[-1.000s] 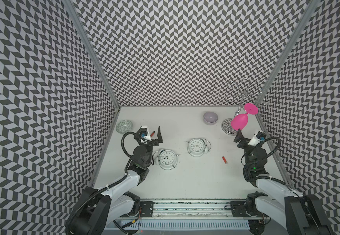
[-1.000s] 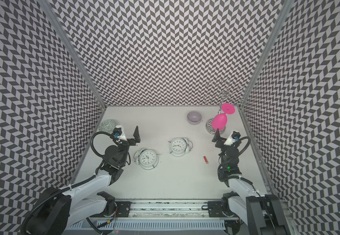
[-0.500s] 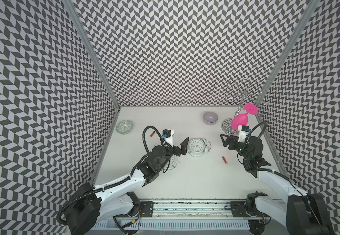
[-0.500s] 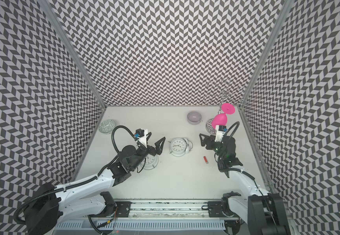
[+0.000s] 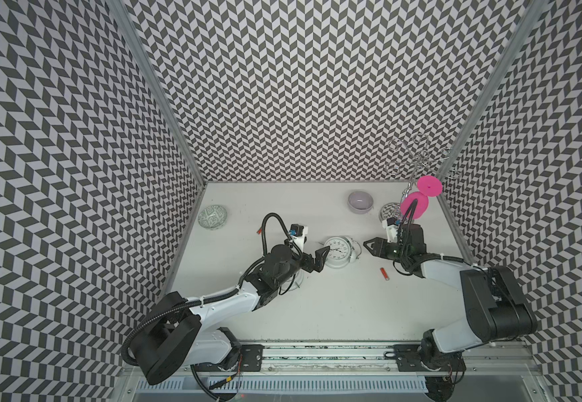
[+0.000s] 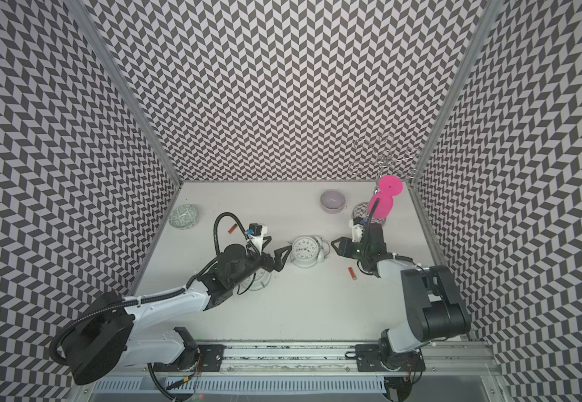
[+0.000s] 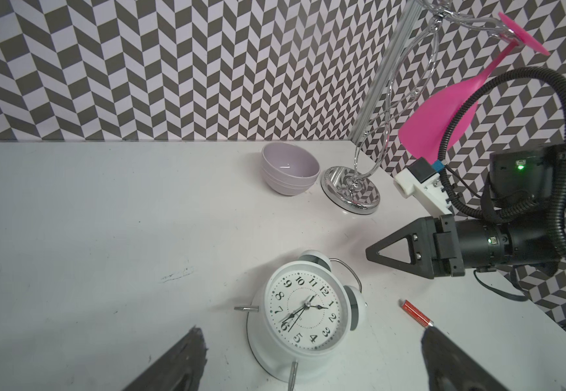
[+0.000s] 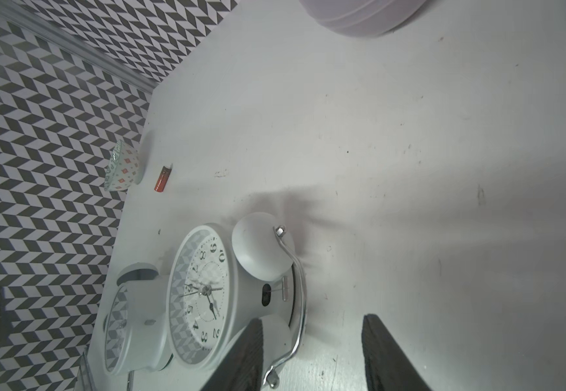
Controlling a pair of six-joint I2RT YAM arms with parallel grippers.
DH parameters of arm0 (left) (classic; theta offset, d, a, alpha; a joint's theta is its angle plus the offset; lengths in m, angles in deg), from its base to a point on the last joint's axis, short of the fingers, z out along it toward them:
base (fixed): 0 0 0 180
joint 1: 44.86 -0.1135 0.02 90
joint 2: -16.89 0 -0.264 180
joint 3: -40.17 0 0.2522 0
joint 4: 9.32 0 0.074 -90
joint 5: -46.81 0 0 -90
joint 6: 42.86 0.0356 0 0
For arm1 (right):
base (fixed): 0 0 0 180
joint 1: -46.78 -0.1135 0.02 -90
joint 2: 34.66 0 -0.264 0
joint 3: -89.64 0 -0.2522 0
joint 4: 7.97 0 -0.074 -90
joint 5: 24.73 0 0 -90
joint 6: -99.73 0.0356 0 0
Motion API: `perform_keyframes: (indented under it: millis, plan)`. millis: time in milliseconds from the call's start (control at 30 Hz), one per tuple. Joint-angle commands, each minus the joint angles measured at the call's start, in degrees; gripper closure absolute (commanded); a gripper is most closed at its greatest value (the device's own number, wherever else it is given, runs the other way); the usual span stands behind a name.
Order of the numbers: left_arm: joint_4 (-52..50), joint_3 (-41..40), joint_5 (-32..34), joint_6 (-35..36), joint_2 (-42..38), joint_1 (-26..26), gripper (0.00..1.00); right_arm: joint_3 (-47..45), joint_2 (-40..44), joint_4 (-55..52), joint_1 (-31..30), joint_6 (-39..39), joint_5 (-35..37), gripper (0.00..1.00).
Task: Insert the battery into the alarm
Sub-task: Adjust the alarm at the center of the board.
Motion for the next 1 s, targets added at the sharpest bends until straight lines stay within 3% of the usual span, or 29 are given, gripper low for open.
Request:
perform_keyframes:
  millis: [0,133,233,800,967]
  plan:
    - [2.3,0.0,-2.0,-2.0,0.8,-1.0,0.01,1.8,-2.3,1.7,-1.1,-0.9,-1.4,0.52]
    - [1.9,0.0,-1.4,-1.5,1.3,-1.4,0.01,2.6,-5.5,2.8,-1.7,0.1,-2.5,0.58]
    - [1.7,0.1,-1.4,-1.5,1.5,-1.7,0.01,2.5,-6.4,3.6,-1.9,0.8,-3.2,0.67]
    - [0.5,0.1,-0.1,0.0,1.0,-2.2,0.01,2.7,-10.6,6.8,-1.9,5.7,-6.3,0.84]
    - [0.0,0.3,0.4,0.5,0.9,-2.4,0.01,3.4,-11.4,7.9,-2.0,7.9,-7.8,1.00]
